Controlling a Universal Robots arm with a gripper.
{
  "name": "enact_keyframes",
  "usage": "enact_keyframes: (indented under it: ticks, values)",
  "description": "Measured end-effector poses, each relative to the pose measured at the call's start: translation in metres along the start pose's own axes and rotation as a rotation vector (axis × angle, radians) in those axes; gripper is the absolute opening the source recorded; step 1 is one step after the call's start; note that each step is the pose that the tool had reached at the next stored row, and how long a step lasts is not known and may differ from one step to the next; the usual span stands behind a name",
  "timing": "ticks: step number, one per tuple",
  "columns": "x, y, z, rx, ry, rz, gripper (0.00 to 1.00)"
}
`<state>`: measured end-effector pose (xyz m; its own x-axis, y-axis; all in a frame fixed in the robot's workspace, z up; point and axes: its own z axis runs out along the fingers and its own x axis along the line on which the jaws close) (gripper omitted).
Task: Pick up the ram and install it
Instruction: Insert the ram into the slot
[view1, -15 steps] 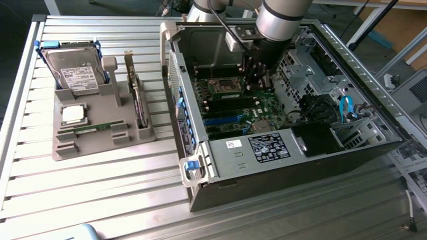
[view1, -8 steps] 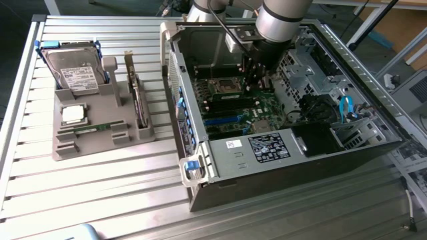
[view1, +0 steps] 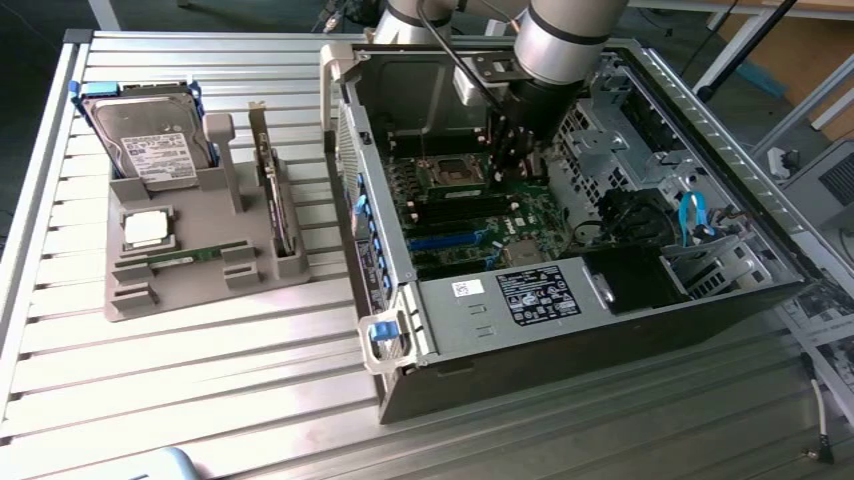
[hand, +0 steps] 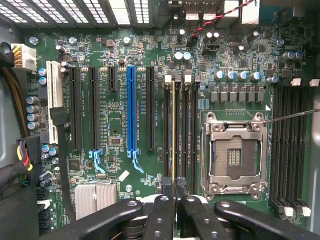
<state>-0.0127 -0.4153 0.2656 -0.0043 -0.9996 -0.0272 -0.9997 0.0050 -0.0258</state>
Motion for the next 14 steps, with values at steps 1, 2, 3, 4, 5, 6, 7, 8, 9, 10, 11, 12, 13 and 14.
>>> enact_keyframes:
  ticks: [1,2,3,4,5,6,7,8,9,10,11,12,13,14]
  values:
    - [0.0,0.0,0.0,0.0,0.0001,0.0,0.12]
    - [0.0,0.0,0.001,0.0003,-0.0002,0.0,0.12]
    - [0.0,0.0,0.0019,0.0004,0.0,0.0,0.12]
    - [0.0,0.0,0.0029,0.0007,0.0001,0.0,0.12]
    - [0.0,0.0,0.0044,0.001,-0.0001,0.0,0.12]
    - [0.0,0.0001,0.0053,0.0012,0.0,0.0,0.12]
    - [0.0,0.0001,0.0064,0.0014,0.0001,0.0,0.12]
    - [0.0,0.0002,0.0076,0.0017,0.0,0.0,0.12]
    - [0.0,0.0002,0.0086,0.0018,0.0,0.0,0.12]
    - [0.0,0.0002,0.0098,0.002,0.0001,0.0,0.12]
    - [0.0,0.0002,0.0109,0.0022,0.0001,0.0,0.12]
    - [0.0,0.0003,0.0121,0.0024,0.0,0.0,0.12]
    - [0.0,0.0003,0.013,0.0026,-0.0001,0.0,0.12]
    - [0.0,0.0003,0.0138,0.0028,0.0,0.0,0.12]
